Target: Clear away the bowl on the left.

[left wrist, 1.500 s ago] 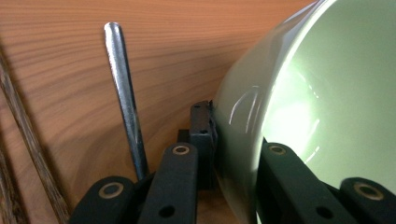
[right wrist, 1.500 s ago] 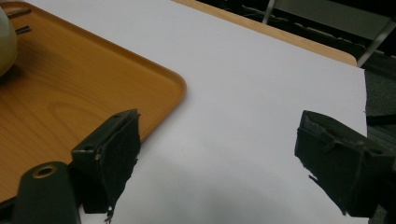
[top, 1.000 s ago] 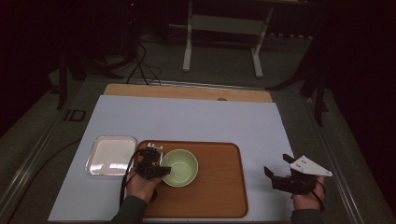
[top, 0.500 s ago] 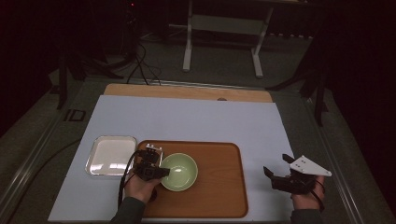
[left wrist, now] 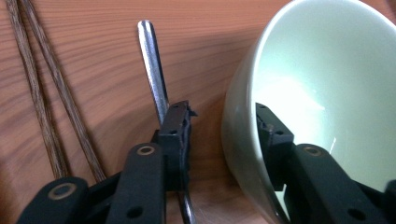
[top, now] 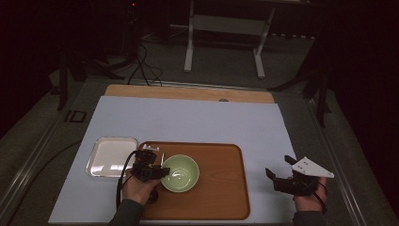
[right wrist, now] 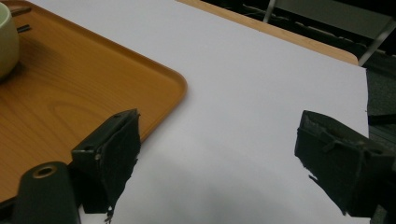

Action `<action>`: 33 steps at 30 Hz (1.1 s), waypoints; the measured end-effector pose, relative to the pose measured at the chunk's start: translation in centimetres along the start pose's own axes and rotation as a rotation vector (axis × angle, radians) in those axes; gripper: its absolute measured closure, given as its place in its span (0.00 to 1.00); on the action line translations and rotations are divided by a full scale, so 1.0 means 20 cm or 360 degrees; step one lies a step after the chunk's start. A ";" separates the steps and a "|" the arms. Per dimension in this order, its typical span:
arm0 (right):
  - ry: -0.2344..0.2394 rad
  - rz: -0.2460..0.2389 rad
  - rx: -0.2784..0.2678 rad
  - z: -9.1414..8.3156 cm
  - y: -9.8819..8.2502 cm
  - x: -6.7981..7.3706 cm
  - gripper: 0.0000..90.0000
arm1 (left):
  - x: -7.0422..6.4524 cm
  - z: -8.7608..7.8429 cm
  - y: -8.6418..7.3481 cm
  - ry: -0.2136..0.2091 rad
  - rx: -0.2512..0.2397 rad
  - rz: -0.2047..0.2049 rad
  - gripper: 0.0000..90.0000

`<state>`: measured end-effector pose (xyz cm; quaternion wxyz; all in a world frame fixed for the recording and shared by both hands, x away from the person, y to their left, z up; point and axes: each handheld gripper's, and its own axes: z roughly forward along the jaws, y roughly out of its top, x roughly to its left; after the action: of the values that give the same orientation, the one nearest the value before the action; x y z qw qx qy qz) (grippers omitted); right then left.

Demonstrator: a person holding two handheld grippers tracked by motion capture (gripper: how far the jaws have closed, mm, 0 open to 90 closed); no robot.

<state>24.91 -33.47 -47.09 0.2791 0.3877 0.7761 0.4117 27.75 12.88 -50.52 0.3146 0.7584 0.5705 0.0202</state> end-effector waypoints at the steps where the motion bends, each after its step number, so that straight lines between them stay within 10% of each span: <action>1: 0.0001 0.0000 0.0000 0.00 0.00 0.00 0.16 | 0.00 0.00 0.00 0.0010 -0.0007 0.0009 0.67; 33: -0.0004 -0.0011 -0.0002 0.00 0.00 0.00 0.16 | 0.08 -0.17 -0.05 -0.0037 -0.0360 0.0095 0.51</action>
<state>24.97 -33.40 -47.10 0.2817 0.3853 0.7769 0.4107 26.10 16.00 -48.85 0.4040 0.7350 0.5379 0.0849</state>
